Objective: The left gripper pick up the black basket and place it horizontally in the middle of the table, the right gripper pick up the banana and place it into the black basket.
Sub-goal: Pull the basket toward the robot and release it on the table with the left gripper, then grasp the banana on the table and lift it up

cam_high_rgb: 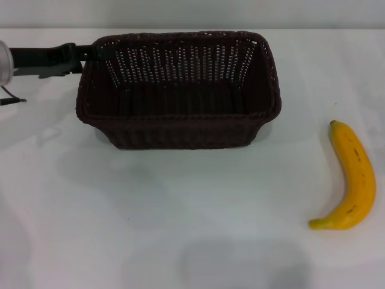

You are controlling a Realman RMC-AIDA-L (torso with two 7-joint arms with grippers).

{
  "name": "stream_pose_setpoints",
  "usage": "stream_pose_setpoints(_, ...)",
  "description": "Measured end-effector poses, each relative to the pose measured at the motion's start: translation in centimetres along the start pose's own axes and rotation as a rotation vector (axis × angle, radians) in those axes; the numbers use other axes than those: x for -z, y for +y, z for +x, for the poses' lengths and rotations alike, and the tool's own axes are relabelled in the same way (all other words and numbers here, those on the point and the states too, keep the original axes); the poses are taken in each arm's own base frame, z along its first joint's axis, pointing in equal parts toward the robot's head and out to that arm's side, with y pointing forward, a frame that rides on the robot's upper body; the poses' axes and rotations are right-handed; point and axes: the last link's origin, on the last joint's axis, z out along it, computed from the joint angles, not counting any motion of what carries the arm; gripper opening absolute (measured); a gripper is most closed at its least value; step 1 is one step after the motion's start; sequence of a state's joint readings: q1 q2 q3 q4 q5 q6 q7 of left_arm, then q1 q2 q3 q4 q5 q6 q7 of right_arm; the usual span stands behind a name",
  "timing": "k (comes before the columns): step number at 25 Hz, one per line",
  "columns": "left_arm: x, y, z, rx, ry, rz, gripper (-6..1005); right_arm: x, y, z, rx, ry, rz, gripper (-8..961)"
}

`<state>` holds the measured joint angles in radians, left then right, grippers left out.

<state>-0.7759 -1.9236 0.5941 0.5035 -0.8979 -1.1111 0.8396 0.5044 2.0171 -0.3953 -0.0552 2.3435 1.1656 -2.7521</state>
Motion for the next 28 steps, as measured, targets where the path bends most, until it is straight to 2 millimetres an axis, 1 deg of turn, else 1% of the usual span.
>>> stream_pose_setpoints(3, 0.6, -0.6, 0.0, -0.010, 0.035, 0.003, 778, 0.0, -0.1, 0.0, -0.002, -0.001, 0.004, 839)
stream_pose_setpoints(5, 1.1, -1.2, -0.1, -0.015, 0.108, -0.001, 833, 0.0, -0.1, -0.1, -0.006, -0.003, 0.007, 839)
stream_pose_setpoints(8, 2.0, -1.9, 0.0, -0.027, 0.268, -0.025, 827, -0.1, -0.1, -0.1, -0.031, -0.006, 0.008, 839)
stream_pose_setpoints(11, 3.2, -2.5, -0.5, -0.053, 0.434, -0.054, 821, -0.2, -0.1, -0.3, -0.065, -0.006, -0.005, 839)
stream_pose_setpoints(14, 4.3, -3.3, -1.7, -0.066, 0.572, -0.048, 822, -0.3, -0.4, -0.4, -0.106, -0.001, -0.022, 839)
stream_pose_setpoints(19, 5.8, -4.9, -4.9, -0.118, 0.828, 0.057, 820, -0.5, -1.3, -0.7, -0.145, 0.044, -0.048, 839)
stream_pose_setpoints(20, 5.8, -4.9, -4.9, -0.118, 0.828, 0.057, 820, -0.6, -1.6, -0.6, -0.162, 0.063, -0.051, 839)
stream_pose_setpoints(21, 5.6, -5.8, -6.7, -0.116, 0.917, 0.136, 820, -0.7, -1.8, -0.7, -0.172, 0.075, -0.056, 839)
stream_pose_setpoints(24, 5.4, -6.3, -7.8, -0.113, 0.968, 0.218, 818, -0.8, -3.2, -1.4, -0.213, 0.116, -0.074, 839)
stream_pose_setpoints(28, 4.8, -6.3, -8.0, -0.144, 0.976, 0.278, 818, -1.1, -4.0, -2.7, -0.219, 0.155, -0.146, 839)
